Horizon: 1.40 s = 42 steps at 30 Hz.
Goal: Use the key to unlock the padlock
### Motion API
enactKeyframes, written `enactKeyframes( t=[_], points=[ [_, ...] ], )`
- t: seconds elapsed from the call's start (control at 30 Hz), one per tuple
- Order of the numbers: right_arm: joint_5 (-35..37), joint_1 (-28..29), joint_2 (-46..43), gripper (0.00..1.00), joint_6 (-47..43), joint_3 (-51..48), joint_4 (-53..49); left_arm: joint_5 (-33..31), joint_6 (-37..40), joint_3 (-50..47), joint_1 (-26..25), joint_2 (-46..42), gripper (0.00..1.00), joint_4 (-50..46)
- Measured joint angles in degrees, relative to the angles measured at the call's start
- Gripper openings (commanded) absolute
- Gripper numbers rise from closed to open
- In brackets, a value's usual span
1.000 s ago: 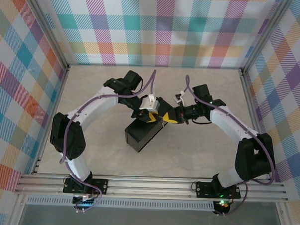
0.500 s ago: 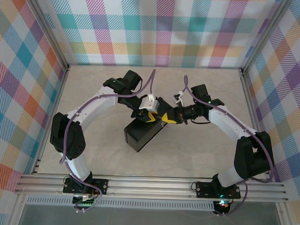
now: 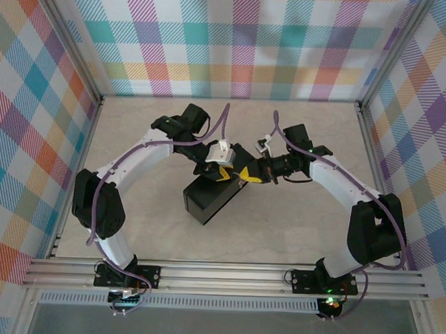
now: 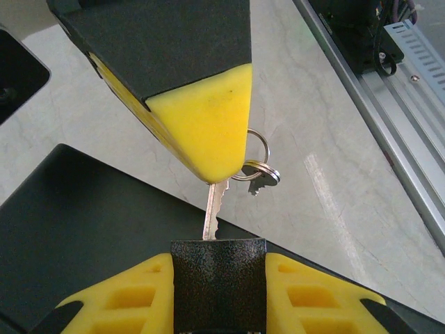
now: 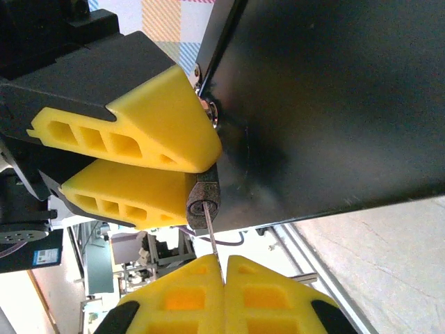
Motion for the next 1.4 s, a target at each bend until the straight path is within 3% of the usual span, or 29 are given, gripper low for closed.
enactKeyframes(
  t=[0.67,1.03,1.4],
  points=[
    [-4.04,-0.2,3.41,0.03,0.42,0.94,-3.8,-2.71,2.21,-2.8,-1.09,-1.64,0.19,2.19],
    [-4.39,-1.09,7.15,0.04,-1.16,4.96,-8.94,-4.74,2.36,-7.04,-1.18,-3.37,0.18,10.21],
    [-3.89,-4.76,4.22,0.04,-9.05,5.22,-16.24,0.42,2.82,-7.91,-0.28,-3.37,0.18,12.46]
  ],
)
